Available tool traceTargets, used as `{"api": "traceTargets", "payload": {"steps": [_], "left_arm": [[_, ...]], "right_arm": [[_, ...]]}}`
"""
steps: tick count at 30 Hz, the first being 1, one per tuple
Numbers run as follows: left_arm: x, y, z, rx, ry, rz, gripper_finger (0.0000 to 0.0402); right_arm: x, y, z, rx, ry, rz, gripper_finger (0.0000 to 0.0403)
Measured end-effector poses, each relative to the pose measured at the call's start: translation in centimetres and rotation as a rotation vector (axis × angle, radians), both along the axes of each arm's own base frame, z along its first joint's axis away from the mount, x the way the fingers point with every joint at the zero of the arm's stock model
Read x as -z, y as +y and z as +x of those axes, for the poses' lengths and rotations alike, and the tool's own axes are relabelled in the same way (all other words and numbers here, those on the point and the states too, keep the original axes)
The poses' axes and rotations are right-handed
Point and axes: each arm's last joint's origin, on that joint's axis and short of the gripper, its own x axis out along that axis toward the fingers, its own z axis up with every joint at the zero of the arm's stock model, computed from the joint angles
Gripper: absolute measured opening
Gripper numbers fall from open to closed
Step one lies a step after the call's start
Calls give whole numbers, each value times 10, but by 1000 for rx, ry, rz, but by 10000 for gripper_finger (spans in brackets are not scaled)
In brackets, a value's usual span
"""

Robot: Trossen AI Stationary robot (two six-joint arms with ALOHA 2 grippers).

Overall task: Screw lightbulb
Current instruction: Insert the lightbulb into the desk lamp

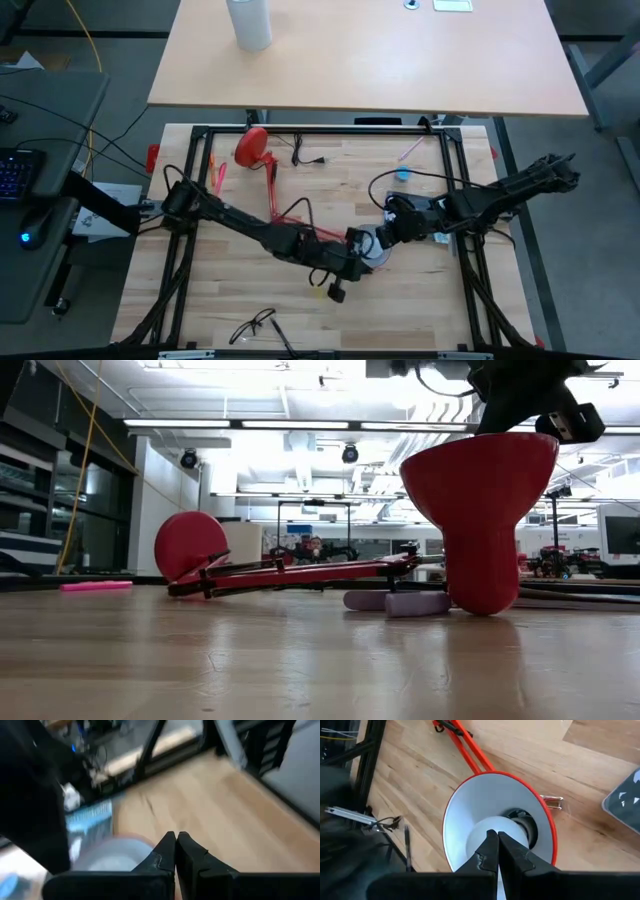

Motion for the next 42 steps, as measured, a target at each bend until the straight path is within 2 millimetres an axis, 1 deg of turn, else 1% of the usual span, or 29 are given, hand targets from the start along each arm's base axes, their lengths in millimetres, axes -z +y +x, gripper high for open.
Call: {"api": "traceTargets", "payload": {"steps": [2,4,8,14,17,24,31,37,42], "left_arm": [[12,3,3,-15,35,17,0],[16,5,5,-27,45,38,0],[19,12,8,-82,42,88,0],[22,21,11,-81,52,77,0],[28,22,13,-44,67,61,0],[40,22,17,-42,89,74,0],[45,25,18,-48,108,119,0],[45,31,19,-82,110,121,0],[47,36,20,-97,128,121,0]], "right_arm": [[0,-2,0,-1,6,7,0],[1,-2,1,-2,11,12,0],[2,-2,2,-4,15,15,0],[2,-2,2,-1,17,20,0],[2,-2,2,12,20,24,0],[4,-6,1,48,36,3,0],[8,-8,5,54,60,10,0],[17,-4,12,42,95,10,0],[19,1,11,52,96,15,0]]}}
